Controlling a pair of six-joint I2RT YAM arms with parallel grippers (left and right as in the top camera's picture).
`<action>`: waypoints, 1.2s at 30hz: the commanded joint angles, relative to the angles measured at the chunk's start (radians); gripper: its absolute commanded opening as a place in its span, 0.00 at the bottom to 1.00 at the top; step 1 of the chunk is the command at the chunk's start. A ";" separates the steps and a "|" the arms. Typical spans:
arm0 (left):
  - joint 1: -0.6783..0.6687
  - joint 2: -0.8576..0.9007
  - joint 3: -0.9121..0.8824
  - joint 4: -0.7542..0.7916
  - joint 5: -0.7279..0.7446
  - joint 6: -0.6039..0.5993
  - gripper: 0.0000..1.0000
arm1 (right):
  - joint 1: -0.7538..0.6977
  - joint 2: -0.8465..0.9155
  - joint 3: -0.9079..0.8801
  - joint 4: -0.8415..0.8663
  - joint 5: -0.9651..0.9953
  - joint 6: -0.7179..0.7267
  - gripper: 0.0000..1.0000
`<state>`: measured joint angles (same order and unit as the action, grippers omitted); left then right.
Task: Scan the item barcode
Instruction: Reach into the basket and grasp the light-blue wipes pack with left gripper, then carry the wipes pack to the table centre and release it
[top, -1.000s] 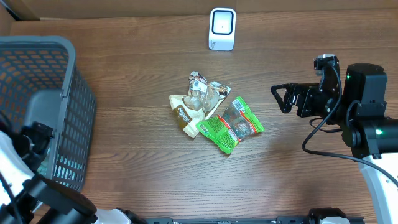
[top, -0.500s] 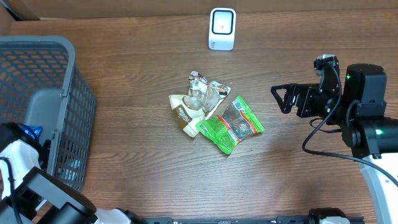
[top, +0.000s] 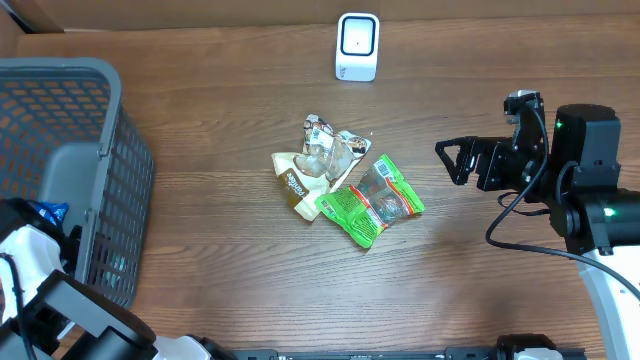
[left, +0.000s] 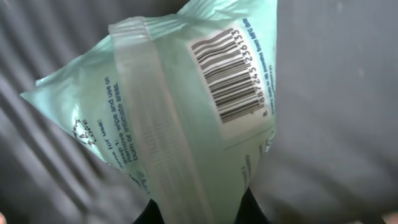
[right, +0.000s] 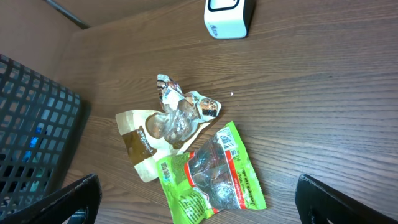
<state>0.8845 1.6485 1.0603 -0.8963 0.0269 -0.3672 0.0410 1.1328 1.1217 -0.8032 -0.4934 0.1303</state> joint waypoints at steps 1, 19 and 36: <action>-0.003 0.011 0.159 -0.086 0.122 -0.003 0.04 | 0.003 -0.005 0.006 0.005 -0.005 0.000 1.00; -0.424 -0.001 1.197 -0.780 0.359 0.294 0.04 | 0.003 -0.005 0.006 0.020 -0.003 0.000 1.00; -1.180 0.083 0.542 -0.279 0.251 0.293 0.09 | 0.003 -0.005 0.006 0.023 -0.001 0.000 1.00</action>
<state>-0.2394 1.7115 1.6768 -1.2304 0.2935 -0.0956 0.0410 1.1328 1.1217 -0.7856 -0.4927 0.1307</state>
